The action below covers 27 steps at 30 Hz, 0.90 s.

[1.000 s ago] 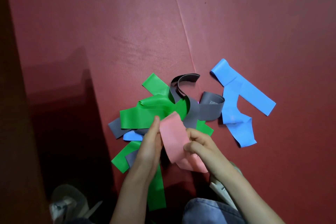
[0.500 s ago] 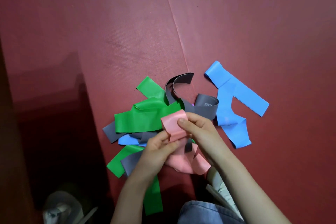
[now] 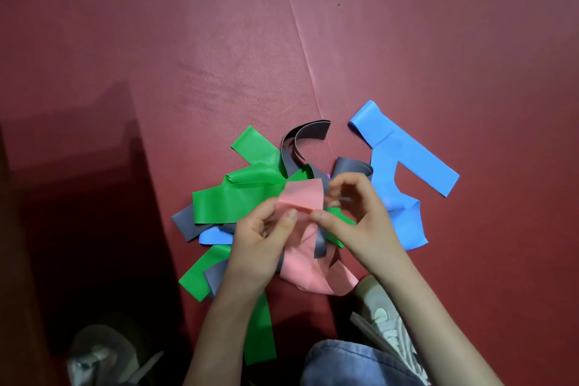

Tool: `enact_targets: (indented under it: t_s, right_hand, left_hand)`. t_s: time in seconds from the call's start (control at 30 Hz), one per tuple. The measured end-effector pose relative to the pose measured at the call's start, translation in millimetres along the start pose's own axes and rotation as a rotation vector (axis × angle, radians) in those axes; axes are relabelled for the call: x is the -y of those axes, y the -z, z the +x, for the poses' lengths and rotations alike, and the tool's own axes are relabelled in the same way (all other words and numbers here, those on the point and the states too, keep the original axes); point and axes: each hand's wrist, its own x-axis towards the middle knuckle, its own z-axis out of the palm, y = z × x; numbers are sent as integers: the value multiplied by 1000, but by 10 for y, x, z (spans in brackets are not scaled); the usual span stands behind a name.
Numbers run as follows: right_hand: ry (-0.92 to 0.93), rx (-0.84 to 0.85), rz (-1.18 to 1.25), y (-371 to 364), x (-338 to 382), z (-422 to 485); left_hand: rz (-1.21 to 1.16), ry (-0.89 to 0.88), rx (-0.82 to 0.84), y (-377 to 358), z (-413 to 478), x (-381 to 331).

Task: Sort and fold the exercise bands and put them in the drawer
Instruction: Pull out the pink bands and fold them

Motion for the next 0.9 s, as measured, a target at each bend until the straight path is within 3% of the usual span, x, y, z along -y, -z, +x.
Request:
enact_targets:
  t_s: [0.17, 0.27, 0.33, 0.4, 0.53, 0.67, 0.77, 0.9]
  right_hand:
    - [277, -3, -322, 14, 48, 25]
    - [304, 12, -334, -7, 97, 21]
    - [256, 75, -296, -10, 138, 3]
    - [153, 126, -167, -17, 187, -27]
    - [15, 143, 160, -37, 319, -15]
    - [109, -9, 140, -155, 300, -2]
    - [30, -90, 23, -212, 135, 36]
    - [-219, 106, 220, -105, 19, 138]
  left_hand:
    - [10, -31, 37, -27, 3, -47]
    - [242, -99, -53, 28, -18, -14]
    - [392, -151, -60, 71, -32, -60]
    - [465, -169, 48, 93, -22, -131]
    - [290, 10, 266, 79, 11, -251]
    - [161, 50, 199, -10, 2, -268]
    - [180, 11, 135, -10, -17, -309]
    - [170, -1, 110, 10, -67, -424]
